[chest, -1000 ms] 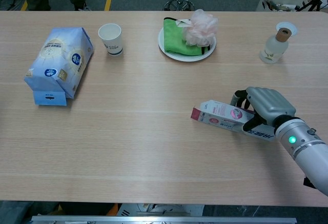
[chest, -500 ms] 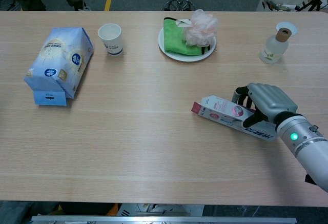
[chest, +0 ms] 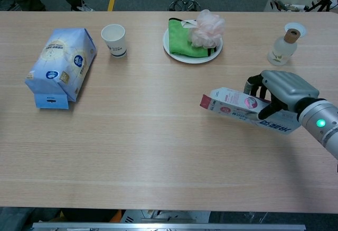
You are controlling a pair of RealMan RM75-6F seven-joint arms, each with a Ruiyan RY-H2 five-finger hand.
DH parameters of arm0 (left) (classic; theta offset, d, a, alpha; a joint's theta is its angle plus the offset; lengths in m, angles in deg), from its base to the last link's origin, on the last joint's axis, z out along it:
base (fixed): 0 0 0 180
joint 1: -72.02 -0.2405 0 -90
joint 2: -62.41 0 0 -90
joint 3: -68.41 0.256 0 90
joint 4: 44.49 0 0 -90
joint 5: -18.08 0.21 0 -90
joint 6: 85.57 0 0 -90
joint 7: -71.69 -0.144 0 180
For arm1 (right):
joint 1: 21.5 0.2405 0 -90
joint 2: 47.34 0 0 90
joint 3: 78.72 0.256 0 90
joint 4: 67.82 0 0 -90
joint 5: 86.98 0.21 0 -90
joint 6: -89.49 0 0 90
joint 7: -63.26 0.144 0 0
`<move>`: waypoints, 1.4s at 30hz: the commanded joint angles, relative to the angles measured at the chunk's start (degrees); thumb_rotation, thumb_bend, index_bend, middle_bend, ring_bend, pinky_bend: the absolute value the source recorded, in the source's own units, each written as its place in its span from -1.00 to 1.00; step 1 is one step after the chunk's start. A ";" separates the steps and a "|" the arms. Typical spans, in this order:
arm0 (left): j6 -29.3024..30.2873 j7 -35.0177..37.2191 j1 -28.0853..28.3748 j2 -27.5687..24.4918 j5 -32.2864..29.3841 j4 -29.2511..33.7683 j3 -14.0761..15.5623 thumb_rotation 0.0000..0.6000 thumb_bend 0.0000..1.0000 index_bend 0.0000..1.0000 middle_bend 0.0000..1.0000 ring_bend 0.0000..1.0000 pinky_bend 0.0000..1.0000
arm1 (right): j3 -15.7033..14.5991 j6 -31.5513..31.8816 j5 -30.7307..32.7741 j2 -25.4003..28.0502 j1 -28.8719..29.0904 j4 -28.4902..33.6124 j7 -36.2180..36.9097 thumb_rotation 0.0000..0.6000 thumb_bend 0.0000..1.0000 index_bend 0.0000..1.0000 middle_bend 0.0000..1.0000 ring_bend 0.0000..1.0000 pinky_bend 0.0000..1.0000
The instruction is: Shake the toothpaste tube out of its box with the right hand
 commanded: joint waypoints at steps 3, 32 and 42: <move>0.03 -0.25 0.06 -0.05 0.09 0.20 -0.03 1.00 -0.77 -0.20 -0.25 -0.26 0.05 | 1.20 0.06 7.10 6.94 4.40 7.61 -8.57 1.00 -0.50 0.05 0.11 -0.03 0.17; 0.39 -1.29 0.13 -0.15 0.25 1.13 -0.15 1.00 -0.77 -0.20 -0.25 -0.26 0.05 | -2.04 1.65 32.18 20.44 25.86 18.84 -29.22 1.00 -0.46 0.09 0.13 -0.02 0.17; 0.56 -1.58 0.00 -0.15 0.40 1.27 -0.01 1.00 -0.77 -0.20 -0.26 -0.26 0.05 | -4.65 4.83 38.24 21.34 32.70 21.30 -35.78 1.00 -0.45 0.09 0.14 -0.02 0.17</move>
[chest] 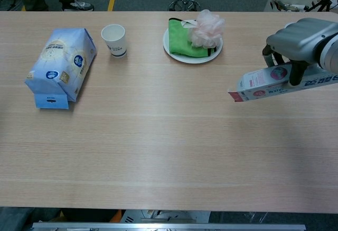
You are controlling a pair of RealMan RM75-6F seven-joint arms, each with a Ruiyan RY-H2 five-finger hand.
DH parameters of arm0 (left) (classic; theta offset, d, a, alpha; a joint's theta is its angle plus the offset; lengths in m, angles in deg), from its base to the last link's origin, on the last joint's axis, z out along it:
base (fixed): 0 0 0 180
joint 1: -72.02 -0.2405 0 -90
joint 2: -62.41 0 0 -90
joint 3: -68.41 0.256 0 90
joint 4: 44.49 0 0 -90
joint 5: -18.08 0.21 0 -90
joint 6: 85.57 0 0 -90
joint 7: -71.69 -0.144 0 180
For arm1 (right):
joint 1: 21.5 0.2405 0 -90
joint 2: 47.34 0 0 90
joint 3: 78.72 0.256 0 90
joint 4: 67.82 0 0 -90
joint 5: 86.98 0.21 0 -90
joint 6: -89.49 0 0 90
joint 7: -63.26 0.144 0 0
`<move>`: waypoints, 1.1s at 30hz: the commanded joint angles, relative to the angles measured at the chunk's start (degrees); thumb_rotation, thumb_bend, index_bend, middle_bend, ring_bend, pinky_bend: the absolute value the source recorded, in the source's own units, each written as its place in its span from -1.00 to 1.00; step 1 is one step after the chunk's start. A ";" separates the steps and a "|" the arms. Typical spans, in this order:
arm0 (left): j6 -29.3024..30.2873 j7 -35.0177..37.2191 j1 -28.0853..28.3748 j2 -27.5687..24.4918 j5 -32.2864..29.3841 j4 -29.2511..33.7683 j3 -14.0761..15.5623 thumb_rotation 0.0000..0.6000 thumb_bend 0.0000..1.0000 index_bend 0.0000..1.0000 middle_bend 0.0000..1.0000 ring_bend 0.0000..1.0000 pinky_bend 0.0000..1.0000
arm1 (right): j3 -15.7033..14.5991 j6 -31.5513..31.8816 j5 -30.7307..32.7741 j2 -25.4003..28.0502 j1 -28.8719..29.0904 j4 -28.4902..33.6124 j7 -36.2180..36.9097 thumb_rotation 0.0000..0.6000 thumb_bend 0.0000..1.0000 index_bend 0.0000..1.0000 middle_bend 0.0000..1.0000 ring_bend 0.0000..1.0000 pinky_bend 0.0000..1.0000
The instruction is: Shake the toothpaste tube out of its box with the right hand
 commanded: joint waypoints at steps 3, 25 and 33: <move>-0.10 -0.21 0.11 -0.07 0.04 0.09 -0.03 1.00 -0.77 -0.20 -0.26 -0.26 0.05 | -1.52 3.14 4.56 -0.56 3.73 0.96 -3.92 1.00 -0.45 0.09 0.14 -0.02 0.17; -0.56 -0.97 0.31 -0.20 -0.05 0.59 0.08 1.00 -0.77 -0.20 -0.26 -0.26 0.05 | -3.86 11.19 1.64 -3.06 6.88 2.70 -5.01 1.00 -0.44 0.10 0.14 -0.02 0.17; -0.82 -0.76 0.25 -0.10 -0.38 0.41 0.11 1.00 -0.77 -0.20 -0.26 -0.26 0.05 | -3.61 7.45 1.24 -2.76 6.62 1.27 -1.48 1.00 -0.43 0.13 0.18 0.01 0.18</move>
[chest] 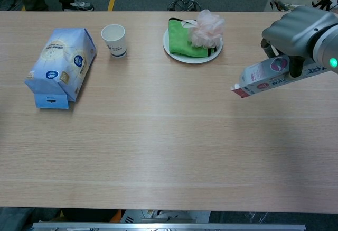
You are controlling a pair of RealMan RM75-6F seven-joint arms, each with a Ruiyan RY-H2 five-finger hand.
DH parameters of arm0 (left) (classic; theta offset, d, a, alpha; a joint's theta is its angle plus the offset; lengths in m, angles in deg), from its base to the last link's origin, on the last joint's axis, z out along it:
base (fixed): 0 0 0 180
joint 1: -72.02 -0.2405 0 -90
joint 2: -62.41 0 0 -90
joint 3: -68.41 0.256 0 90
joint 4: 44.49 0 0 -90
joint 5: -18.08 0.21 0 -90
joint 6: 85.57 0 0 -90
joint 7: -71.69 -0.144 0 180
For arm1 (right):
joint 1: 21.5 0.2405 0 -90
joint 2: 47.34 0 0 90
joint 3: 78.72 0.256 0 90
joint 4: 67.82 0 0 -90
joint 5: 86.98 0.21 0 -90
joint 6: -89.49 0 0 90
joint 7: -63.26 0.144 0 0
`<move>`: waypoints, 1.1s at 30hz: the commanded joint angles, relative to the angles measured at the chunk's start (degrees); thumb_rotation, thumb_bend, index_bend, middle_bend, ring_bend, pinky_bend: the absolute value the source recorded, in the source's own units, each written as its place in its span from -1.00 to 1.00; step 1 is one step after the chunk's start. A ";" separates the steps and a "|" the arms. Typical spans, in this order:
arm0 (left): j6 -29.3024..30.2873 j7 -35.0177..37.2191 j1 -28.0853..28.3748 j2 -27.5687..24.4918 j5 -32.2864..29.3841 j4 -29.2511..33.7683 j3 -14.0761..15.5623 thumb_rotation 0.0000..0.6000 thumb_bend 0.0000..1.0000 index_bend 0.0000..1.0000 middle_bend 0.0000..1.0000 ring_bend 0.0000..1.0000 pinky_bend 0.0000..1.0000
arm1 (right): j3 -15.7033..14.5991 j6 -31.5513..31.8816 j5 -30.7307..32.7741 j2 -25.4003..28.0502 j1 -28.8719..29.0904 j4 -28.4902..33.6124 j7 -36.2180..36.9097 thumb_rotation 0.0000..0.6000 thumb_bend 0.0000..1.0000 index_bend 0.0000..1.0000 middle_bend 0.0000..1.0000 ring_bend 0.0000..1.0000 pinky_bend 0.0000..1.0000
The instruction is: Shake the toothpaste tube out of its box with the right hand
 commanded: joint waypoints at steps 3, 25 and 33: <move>-0.41 -0.06 0.01 0.12 -0.24 -0.21 0.11 1.00 -0.77 -0.20 -0.26 -0.26 0.05 | -1.49 -4.13 1.36 -0.15 0.16 -1.72 1.41 1.00 -0.42 0.16 0.20 0.03 0.20; -0.64 -0.13 0.02 0.41 -0.70 -0.22 -0.09 1.00 -0.77 -0.20 -0.26 -0.26 0.05 | -0.26 -5.84 -9.96 2.65 -5.23 -4.13 16.41 1.00 -0.29 0.25 0.26 0.09 0.25; -0.87 -0.07 -0.04 0.87 -0.52 -0.70 0.25 1.00 -0.77 -0.20 -0.26 -0.26 0.05 | 1.34 -0.92 -21.86 6.78 -10.45 -0.22 24.72 1.00 -0.29 0.25 0.26 0.09 0.25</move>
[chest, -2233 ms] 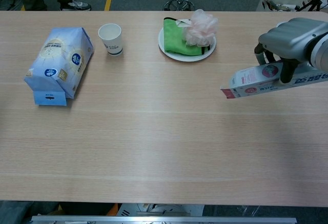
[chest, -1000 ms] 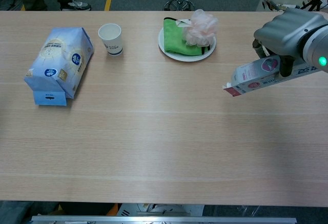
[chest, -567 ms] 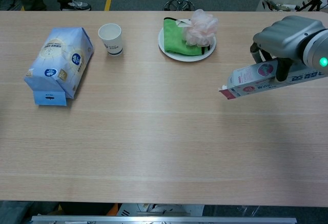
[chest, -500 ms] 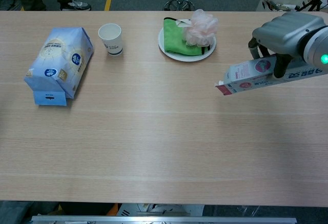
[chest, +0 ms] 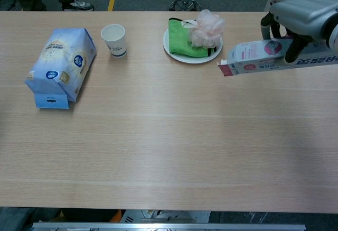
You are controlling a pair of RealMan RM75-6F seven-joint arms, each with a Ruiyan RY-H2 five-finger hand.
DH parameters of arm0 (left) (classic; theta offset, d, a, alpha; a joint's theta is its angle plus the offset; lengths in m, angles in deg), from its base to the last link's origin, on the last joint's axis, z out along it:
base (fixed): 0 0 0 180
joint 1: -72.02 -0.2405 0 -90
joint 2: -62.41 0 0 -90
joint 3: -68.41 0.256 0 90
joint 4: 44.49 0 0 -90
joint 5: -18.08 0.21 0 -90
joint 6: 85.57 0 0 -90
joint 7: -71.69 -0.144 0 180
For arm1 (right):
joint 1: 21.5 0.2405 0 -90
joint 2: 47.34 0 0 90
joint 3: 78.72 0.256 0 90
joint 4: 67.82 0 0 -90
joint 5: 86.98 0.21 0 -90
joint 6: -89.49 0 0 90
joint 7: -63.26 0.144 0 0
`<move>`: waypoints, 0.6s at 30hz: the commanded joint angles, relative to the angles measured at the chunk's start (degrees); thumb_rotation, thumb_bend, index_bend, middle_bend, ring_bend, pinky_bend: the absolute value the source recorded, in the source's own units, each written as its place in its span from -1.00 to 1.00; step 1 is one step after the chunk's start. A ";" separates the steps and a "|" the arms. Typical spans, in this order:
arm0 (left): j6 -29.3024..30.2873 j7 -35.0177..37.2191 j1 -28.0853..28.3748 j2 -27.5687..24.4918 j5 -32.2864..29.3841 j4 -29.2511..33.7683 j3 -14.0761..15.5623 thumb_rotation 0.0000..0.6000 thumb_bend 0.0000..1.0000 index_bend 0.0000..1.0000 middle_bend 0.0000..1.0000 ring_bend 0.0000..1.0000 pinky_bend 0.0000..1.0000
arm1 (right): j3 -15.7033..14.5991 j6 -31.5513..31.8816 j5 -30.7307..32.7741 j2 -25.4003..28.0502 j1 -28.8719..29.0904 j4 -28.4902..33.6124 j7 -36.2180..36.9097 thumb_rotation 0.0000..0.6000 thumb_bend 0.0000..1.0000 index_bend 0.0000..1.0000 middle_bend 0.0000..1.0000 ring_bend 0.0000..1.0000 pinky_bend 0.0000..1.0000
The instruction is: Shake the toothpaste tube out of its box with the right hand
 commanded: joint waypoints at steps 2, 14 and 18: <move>0.00 0.06 -0.09 -0.01 -0.18 -0.05 -0.03 1.00 -0.77 -0.20 -0.26 -0.26 0.05 | -0.79 -0.50 -2.65 1.97 -2.49 1.28 1.98 1.00 -0.29 0.25 0.26 0.09 0.25; -0.13 0.05 -0.13 -0.11 -0.33 -0.02 -0.06 1.00 -0.77 -0.20 -0.26 -0.26 0.05 | 3.02 0.59 -15.90 -5.57 -7.07 -7.94 15.39 1.00 -0.30 0.26 0.28 0.10 0.25; -0.05 0.04 -0.16 -0.03 -0.22 -0.02 -0.01 1.00 -0.77 -0.20 -0.26 -0.26 0.06 | 1.04 0.96 -22.90 -7.11 -10.18 -10.97 18.36 1.00 -0.29 0.29 0.31 0.12 0.26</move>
